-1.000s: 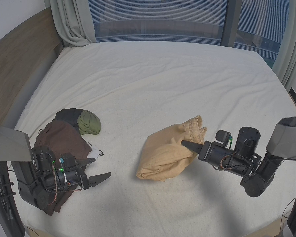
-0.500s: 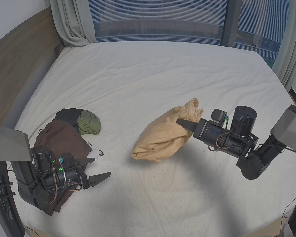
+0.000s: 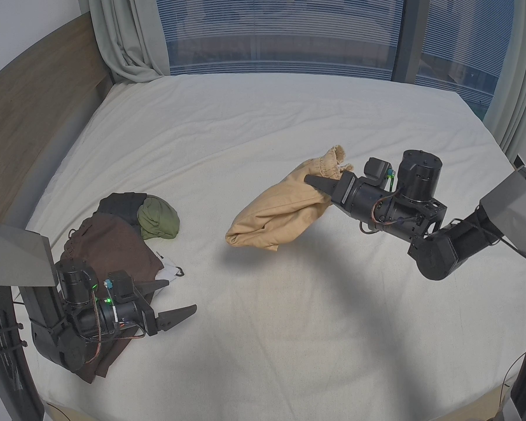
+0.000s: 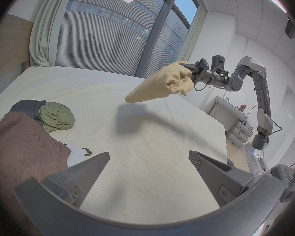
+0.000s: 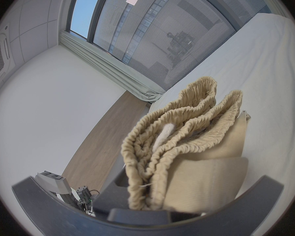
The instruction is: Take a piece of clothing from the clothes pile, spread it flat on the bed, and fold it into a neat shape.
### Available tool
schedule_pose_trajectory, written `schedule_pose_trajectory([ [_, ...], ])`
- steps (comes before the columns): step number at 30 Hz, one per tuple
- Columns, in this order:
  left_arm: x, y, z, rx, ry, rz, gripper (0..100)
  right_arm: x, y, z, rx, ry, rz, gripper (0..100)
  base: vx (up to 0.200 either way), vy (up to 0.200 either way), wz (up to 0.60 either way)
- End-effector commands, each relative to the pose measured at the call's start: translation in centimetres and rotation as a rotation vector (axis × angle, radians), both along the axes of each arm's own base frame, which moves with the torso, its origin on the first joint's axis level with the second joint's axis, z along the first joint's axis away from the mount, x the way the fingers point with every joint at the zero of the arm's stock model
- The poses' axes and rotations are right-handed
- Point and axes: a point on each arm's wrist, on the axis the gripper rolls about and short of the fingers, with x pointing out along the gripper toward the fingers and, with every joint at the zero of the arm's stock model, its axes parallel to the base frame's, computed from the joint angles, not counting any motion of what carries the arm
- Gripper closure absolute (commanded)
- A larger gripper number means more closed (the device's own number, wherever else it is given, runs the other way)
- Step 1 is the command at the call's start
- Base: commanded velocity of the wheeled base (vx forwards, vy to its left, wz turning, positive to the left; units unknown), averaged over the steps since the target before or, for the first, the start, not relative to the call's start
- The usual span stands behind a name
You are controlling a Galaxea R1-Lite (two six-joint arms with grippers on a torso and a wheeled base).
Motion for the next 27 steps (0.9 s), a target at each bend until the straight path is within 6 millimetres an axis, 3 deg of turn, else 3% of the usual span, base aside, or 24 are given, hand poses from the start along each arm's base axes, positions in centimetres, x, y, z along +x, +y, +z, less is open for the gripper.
schedule_pose_trajectory([
  [1,0.0,0.0,0.1,-0.001,-0.005,0.001,0,2.1,0.6,-0.6,-0.004,0.01,-0.008,100,0.0,0.0,0.0],
  [10,0.0,0.0,0.3,-0.002,-0.011,0.0,0,4.4,0.7,-2.6,-0.018,0.04,-0.025,100,0.0,0.0,0.0],
  [16,0.0,0.0,0.2,-0.001,-0.01,0.0,0,5.0,0.5,-2.2,-0.015,0.033,-0.037,100,0.0,0.0,0.0],
  [27,-0.1,0.0,0.2,-0.001,-0.007,-0.002,0,8.1,1.3,-0.8,-0.002,0.004,-0.046,100,0.0,0.0,0.0],
])
